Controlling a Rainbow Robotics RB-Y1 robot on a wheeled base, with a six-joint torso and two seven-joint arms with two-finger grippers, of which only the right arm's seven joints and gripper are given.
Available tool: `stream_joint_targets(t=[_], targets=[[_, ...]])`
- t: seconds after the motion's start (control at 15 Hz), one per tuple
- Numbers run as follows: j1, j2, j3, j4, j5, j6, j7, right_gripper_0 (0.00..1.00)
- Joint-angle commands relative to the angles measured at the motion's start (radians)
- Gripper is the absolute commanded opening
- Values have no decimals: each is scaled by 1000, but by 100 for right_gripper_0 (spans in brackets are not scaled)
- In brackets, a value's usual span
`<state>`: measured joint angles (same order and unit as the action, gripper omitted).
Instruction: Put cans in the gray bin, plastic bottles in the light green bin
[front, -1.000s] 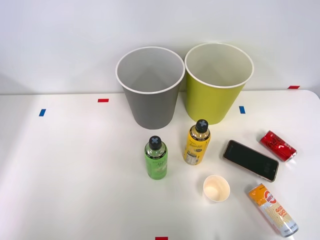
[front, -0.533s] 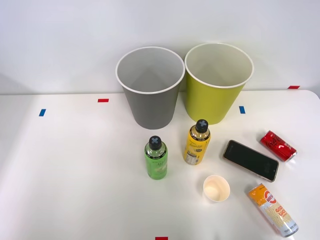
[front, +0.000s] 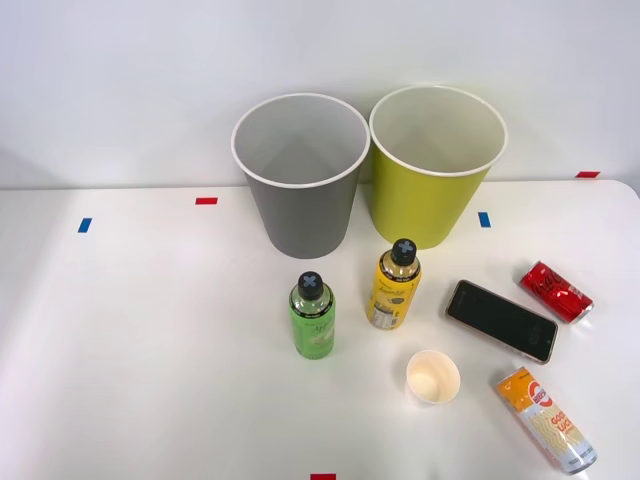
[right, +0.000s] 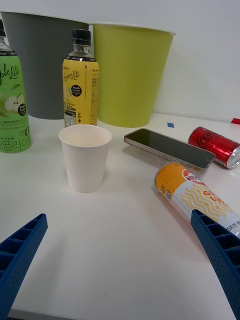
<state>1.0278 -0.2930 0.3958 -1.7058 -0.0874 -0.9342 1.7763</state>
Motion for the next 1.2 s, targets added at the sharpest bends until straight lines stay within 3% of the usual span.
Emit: stream_joint_targets(t=[0.07,0.73,0.8,1.07,1.2], targets=[[0,0,0,0,0,0,0,100],[-17,9,-6,25,-5,15,2,100],[-54,6,-37,28,-17,23,0,100],[15,-103,-48,-172,-83,184,2,100],[20,-137,-64,-210,-120,225,3,100]])
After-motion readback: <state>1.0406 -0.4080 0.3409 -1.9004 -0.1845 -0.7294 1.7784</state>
